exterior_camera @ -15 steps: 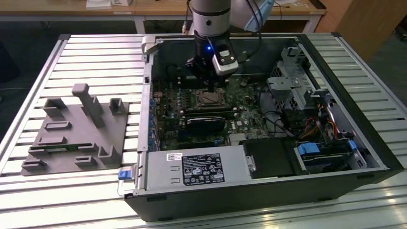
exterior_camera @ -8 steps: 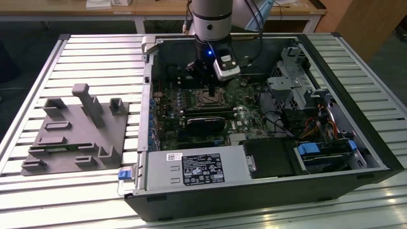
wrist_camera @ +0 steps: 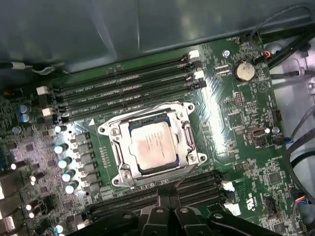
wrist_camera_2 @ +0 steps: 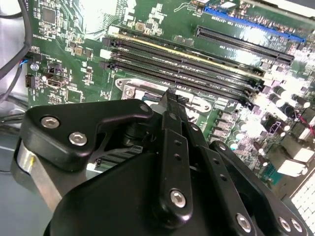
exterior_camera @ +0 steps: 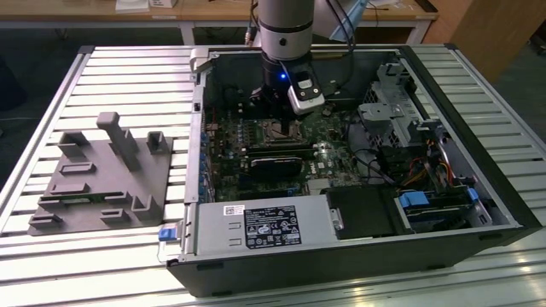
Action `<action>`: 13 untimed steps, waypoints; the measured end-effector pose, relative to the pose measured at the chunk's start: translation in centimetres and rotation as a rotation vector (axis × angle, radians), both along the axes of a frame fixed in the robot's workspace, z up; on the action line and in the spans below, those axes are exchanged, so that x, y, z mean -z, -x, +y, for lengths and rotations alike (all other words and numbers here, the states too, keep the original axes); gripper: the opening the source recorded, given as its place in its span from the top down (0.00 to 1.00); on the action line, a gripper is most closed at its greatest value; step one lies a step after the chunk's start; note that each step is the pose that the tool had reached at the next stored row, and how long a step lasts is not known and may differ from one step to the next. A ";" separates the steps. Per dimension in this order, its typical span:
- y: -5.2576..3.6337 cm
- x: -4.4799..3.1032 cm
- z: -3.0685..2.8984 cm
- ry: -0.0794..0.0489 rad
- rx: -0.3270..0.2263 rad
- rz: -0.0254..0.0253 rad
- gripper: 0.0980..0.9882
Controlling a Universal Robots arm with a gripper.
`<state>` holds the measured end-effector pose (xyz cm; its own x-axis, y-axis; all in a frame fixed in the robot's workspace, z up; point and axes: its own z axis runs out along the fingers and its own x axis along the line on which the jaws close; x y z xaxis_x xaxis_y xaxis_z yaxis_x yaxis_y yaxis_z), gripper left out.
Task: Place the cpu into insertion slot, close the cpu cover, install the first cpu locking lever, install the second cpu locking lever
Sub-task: 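Install the first cpu locking lever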
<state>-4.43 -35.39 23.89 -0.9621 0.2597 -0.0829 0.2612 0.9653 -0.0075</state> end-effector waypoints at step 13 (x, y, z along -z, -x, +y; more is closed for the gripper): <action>0.30 0.36 -0.35 -0.010 -0.032 0.0001 0.99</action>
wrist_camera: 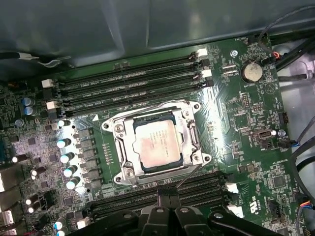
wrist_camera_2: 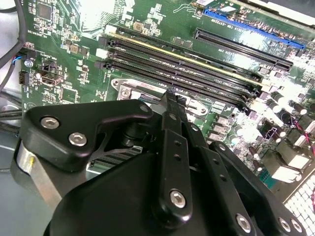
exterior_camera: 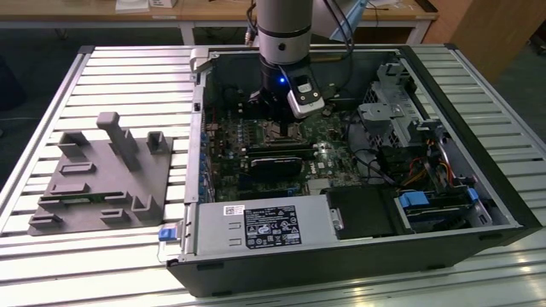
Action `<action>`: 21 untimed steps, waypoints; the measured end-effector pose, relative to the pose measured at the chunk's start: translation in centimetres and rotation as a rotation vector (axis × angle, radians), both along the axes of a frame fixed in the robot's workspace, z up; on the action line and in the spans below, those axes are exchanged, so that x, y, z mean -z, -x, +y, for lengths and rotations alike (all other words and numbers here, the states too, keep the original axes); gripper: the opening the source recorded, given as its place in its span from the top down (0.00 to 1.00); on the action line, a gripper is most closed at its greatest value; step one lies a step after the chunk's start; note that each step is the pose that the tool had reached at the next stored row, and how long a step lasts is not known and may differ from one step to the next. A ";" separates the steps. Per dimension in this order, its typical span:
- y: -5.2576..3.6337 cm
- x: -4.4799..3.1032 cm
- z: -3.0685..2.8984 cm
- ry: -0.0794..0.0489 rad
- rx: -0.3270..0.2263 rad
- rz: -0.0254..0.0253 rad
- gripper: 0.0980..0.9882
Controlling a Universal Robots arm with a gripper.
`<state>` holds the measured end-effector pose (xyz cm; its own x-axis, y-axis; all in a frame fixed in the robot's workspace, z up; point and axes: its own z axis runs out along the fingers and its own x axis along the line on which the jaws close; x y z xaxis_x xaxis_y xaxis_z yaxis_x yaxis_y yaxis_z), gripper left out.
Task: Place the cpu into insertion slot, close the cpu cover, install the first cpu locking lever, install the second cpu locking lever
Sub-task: 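Install the first cpu locking lever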
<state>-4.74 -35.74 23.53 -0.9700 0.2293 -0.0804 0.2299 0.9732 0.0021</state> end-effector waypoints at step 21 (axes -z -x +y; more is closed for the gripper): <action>0.09 0.35 1.71 -0.002 -0.002 0.0000 0.99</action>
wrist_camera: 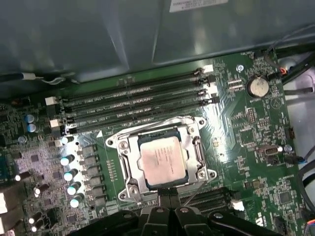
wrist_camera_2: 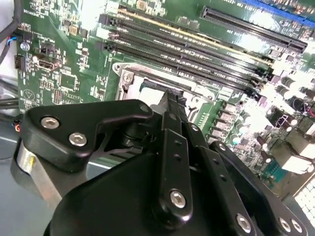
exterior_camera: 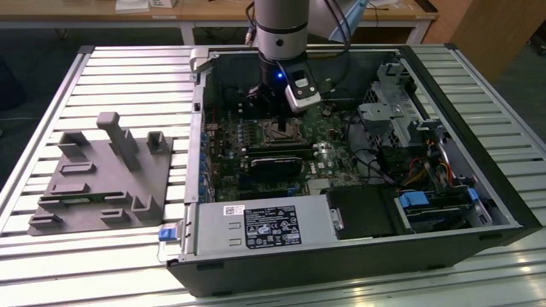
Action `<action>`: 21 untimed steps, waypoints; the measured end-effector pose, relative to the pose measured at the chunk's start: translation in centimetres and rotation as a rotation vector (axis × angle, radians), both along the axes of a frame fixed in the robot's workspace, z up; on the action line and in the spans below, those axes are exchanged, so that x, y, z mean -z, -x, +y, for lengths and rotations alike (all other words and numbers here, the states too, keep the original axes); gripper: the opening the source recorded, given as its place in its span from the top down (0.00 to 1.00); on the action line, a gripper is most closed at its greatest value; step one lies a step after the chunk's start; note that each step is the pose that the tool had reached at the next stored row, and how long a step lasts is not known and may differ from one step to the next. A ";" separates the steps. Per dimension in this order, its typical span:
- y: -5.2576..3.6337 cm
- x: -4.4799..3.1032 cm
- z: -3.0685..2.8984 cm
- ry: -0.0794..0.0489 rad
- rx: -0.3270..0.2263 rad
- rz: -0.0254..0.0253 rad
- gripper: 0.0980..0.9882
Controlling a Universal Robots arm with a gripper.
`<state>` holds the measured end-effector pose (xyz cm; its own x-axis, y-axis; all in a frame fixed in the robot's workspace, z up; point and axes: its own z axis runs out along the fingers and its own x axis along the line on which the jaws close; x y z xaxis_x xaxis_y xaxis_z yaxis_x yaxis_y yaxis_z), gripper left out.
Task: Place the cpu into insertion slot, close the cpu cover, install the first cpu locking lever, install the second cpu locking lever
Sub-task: 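Install the first cpu locking lever, then install the second cpu locking lever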
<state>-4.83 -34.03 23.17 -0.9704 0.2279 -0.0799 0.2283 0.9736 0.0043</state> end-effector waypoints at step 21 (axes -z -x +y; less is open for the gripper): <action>-0.01 -0.04 0.27 -0.039 -0.042 0.0013 0.99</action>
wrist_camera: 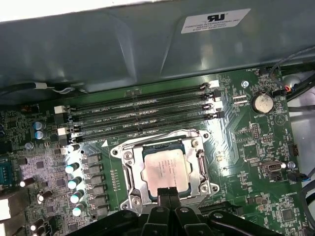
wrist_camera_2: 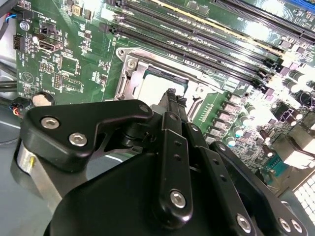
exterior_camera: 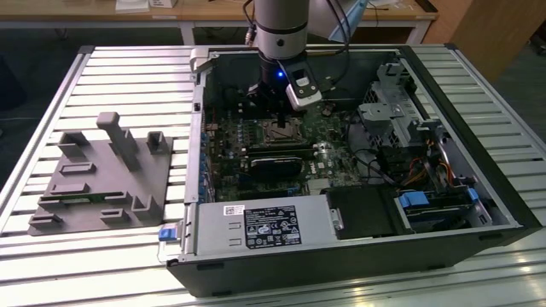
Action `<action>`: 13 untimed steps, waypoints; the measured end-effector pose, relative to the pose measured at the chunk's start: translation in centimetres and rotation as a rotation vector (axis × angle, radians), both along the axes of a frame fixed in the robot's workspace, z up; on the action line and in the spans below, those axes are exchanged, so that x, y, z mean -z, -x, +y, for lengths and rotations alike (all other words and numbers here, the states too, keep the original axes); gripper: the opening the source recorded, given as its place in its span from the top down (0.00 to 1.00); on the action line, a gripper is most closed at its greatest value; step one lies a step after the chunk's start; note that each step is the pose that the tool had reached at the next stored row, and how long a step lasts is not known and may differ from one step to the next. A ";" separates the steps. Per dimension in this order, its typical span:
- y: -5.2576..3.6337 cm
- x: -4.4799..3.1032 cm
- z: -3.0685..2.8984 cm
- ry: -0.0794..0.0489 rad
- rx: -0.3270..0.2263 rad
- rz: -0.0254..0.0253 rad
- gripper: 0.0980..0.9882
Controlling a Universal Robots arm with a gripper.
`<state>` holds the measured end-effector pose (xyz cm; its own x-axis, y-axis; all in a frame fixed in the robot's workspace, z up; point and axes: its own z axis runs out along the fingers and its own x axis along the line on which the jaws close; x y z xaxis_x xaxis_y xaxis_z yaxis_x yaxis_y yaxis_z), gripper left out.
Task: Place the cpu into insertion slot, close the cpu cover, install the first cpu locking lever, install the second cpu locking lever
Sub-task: 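Install the second cpu locking lever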
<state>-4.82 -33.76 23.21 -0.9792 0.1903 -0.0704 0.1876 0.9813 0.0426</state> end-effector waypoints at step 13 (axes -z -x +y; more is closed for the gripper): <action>0.00 -0.19 -1.14 0.002 0.000 0.0000 0.99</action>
<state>-4.82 -34.90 23.40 -0.9792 0.1902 -0.0709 0.1877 0.9814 0.0404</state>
